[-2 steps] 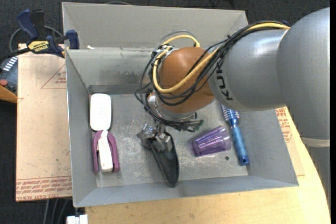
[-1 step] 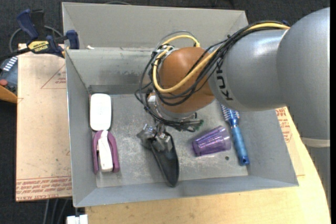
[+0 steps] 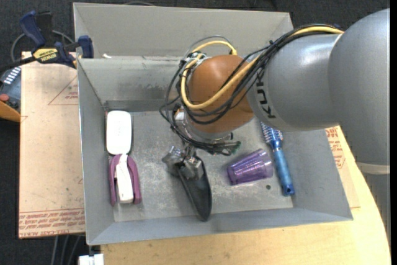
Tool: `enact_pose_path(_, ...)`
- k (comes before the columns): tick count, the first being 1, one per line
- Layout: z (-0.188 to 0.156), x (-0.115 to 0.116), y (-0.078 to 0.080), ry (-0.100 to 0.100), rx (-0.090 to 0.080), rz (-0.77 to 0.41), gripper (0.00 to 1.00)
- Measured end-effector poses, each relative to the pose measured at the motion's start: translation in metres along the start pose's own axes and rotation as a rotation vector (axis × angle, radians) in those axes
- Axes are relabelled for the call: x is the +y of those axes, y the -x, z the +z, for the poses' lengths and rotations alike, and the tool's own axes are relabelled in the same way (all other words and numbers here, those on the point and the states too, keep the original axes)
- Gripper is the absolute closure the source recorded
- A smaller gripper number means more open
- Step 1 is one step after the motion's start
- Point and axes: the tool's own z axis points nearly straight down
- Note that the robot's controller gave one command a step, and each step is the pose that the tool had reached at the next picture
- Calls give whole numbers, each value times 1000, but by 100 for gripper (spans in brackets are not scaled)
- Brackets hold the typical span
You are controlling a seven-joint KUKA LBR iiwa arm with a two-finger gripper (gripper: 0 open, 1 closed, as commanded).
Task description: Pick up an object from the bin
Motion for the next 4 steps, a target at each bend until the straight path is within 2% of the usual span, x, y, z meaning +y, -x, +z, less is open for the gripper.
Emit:
enact_pose_path(3, -13, 2, -1, 7, 6, 2, 100)
enact_pose_path(4, -29, 3, -2, 10, 8, 3, 100)
